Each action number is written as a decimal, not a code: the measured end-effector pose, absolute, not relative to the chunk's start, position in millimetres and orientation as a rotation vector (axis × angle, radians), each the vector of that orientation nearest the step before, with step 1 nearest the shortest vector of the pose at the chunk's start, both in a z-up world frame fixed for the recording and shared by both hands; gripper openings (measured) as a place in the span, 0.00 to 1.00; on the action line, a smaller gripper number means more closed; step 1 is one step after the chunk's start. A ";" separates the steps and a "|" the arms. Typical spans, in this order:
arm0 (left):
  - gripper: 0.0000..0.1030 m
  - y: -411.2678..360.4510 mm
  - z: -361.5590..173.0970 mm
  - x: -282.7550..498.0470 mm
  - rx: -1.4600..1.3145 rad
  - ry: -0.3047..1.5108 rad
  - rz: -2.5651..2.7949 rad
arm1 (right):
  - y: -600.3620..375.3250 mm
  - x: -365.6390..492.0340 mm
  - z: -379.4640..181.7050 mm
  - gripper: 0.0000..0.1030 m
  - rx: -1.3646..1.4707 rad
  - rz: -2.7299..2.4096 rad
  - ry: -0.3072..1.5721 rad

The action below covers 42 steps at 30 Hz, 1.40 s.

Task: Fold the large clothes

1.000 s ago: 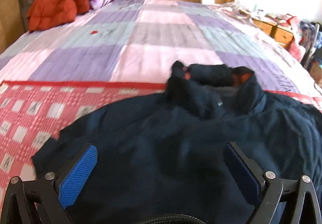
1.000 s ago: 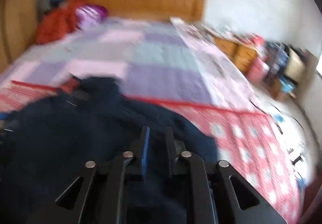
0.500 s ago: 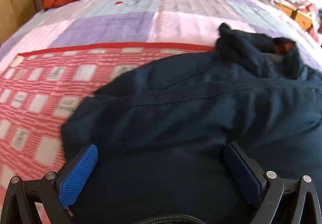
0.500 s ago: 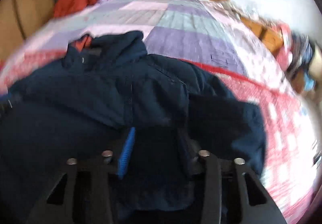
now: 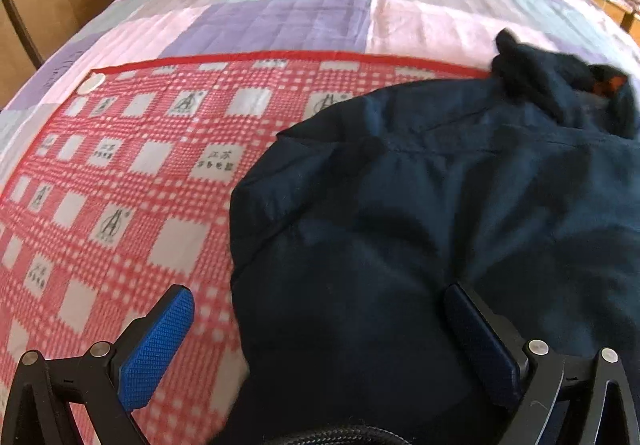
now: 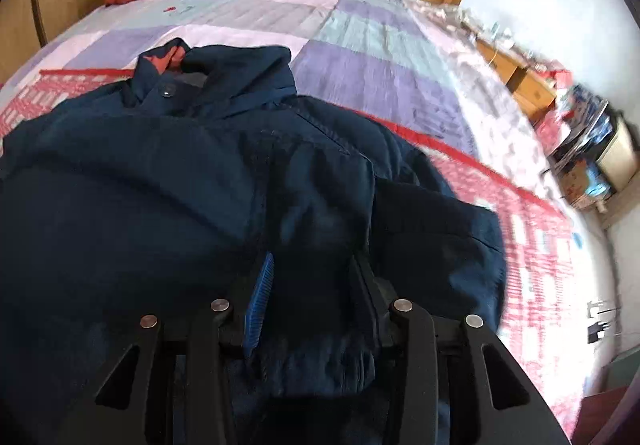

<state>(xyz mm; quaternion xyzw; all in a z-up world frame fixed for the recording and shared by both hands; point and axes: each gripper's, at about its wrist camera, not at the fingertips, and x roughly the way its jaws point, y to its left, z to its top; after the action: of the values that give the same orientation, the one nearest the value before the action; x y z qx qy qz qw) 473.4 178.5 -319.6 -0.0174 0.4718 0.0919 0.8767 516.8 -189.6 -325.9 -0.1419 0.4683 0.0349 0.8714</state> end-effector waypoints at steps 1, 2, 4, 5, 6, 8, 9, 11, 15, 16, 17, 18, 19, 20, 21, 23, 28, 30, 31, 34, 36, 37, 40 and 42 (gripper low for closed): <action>1.00 172.3 -312.6 461.3 -0.047 0.958 0.158 | -185.3 504.1 -317.7 0.42 -0.287 0.076 0.948; 1.00 163.9 -307.0 449.0 -0.051 0.934 0.124 | -178.6 483.7 -307.8 0.42 -0.239 0.122 0.918; 1.00 142.6 -302.7 422.5 -0.051 0.915 0.052 | -162.9 456.2 -303.0 0.42 -0.213 0.163 0.916; 1.00 131.3 -305.8 409.8 -0.054 0.925 0.012 | -150.9 434.0 -304.5 0.44 -0.191 0.191 0.924; 1.00 119.7 -311.9 397.7 -0.044 0.948 -0.018 | -142.8 419.7 -309.1 0.50 -0.178 0.221 0.939; 1.00 102.4 -328.2 379.6 -0.004 0.998 -0.054 | -122.1 385.8 -334.6 0.55 -0.225 0.268 1.020; 1.00 95.3 -341.9 368.8 0.041 1.031 -0.063 | -118.6 374.7 -348.2 0.55 -0.255 0.270 1.061; 1.00 102.4 -360.5 351.4 0.046 1.053 -0.065 | -132.5 351.3 -367.3 0.55 -0.248 0.261 1.095; 1.00 149.9 -360.1 340.8 -0.012 1.055 0.058 | -197.6 329.1 -359.7 0.55 -0.210 0.091 1.053; 1.00 161.0 -361.8 336.7 0.000 1.063 0.084 | -220.7 323.6 -358.6 0.55 -0.185 0.043 1.056; 1.00 168.8 -363.1 332.7 0.004 1.070 0.093 | -242.1 317.6 -356.8 0.55 -0.159 0.009 1.061; 1.00 180.9 -363.5 324.8 0.001 1.080 0.107 | -255.6 312.7 -354.8 0.55 -0.153 -0.018 1.065; 1.00 185.7 -362.7 320.5 -0.003 1.085 0.116 | -269.8 306.1 -352.0 0.55 -0.159 -0.061 1.070; 1.00 190.8 -362.1 312.8 0.010 1.100 0.139 | -281.7 298.4 -349.6 0.56 -0.160 -0.100 1.074; 1.00 192.2 -361.1 307.1 0.021 1.104 0.152 | -289.9 291.7 -348.3 0.56 -0.149 -0.130 1.081; 1.00 190.8 -358.7 291.0 0.019 1.107 0.156 | -304.4 273.0 -345.7 0.56 -0.102 -0.170 1.101; 1.00 184.1 -351.7 237.7 -0.021 1.094 0.171 | -300.5 207.0 -336.1 0.56 -0.154 -0.132 1.080; 1.00 185.2 -354.7 217.7 -0.022 1.108 0.201 | -316.0 183.1 -337.2 0.56 -0.115 -0.143 1.105; 1.00 194.0 -354.6 209.7 -0.032 1.115 0.200 | -327.6 170.5 -340.7 0.60 -0.103 -0.173 1.128; 1.00 206.4 -349.0 185.6 -0.060 1.142 0.208 | -362.5 133.7 -343.2 0.65 -0.007 -0.206 1.186; 1.00 202.2 -341.4 174.1 -0.022 1.148 0.217 | -369.4 112.5 -333.7 0.65 -0.032 -0.237 1.183; 1.00 198.6 -337.4 169.6 -0.012 1.148 0.215 | -370.1 104.6 -327.6 0.65 -0.039 -0.235 1.168; 1.00 171.3 -321.2 145.5 -0.007 1.131 0.146 | -347.0 93.9 -304.5 0.65 -0.058 -0.160 1.098; 1.00 141.3 -312.9 129.2 0.002 1.127 0.070 | -317.9 89.4 -296.8 0.66 -0.091 -0.047 1.062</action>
<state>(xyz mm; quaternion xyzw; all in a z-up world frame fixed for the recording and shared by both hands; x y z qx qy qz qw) 129.2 141.3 -312.9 0.0011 0.5341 0.0334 0.8448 89.4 -317.9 -296.8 -0.0433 0.5061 -0.0222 0.8611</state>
